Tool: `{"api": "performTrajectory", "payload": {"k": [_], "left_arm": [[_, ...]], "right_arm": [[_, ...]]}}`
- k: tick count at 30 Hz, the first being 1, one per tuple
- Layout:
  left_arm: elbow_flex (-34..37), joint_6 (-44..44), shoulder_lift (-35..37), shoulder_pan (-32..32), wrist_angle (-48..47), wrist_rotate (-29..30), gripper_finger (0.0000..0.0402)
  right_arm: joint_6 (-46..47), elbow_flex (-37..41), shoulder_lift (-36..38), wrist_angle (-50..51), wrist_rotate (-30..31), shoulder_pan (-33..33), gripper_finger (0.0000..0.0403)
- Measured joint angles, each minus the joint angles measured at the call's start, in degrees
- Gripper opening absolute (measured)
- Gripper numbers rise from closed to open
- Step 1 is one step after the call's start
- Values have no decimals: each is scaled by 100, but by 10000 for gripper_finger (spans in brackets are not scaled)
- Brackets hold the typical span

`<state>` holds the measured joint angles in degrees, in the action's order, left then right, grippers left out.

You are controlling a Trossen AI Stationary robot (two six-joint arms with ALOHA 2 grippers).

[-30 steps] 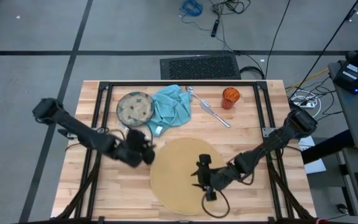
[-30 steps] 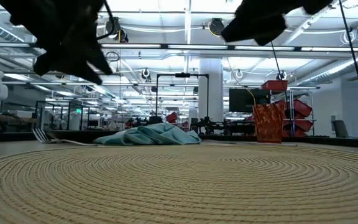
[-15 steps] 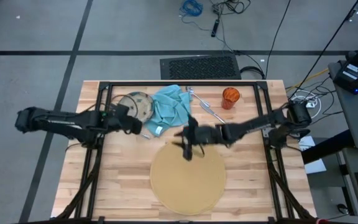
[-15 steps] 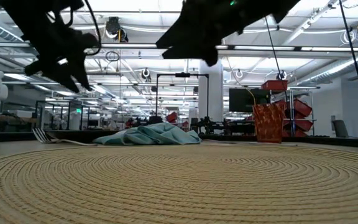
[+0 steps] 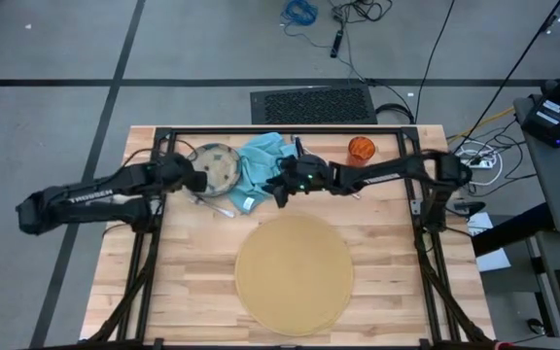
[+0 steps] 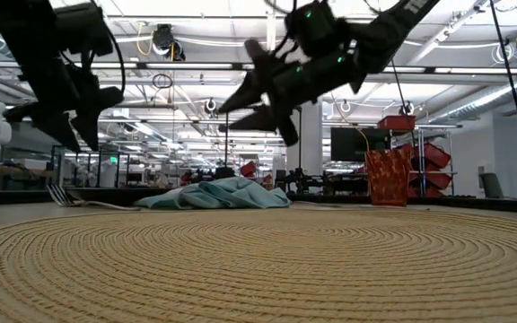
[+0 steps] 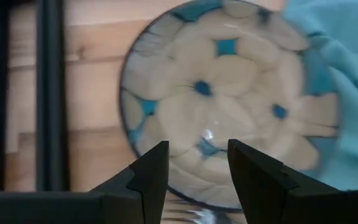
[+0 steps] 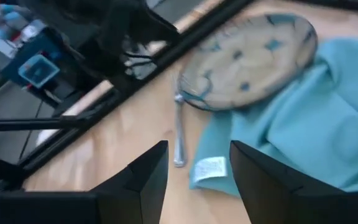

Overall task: Set table place
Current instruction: Put the white floral patterned plate on the brown mat

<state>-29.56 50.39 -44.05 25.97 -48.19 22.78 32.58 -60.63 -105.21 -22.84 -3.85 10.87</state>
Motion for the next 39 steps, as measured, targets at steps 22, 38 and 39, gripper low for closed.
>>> {"api": "performTrajectory", "payload": {"k": [22, 38, 39], "left_arm": [[676, -318, -137, 2516, 839, -1509, 148], [1771, -289, -885, 3358, 3375, -2904, 148], [1772, -296, -879, 3387, 3493, -2982, 148]], "right_arm": [[-1249, -2133, -1051, 1438, -355, -201, 162], [-1724, -2128, -1121, 1467, -371, -120, 162], [-1746, -2128, -1121, 1491, -366, -110, 162]]}}
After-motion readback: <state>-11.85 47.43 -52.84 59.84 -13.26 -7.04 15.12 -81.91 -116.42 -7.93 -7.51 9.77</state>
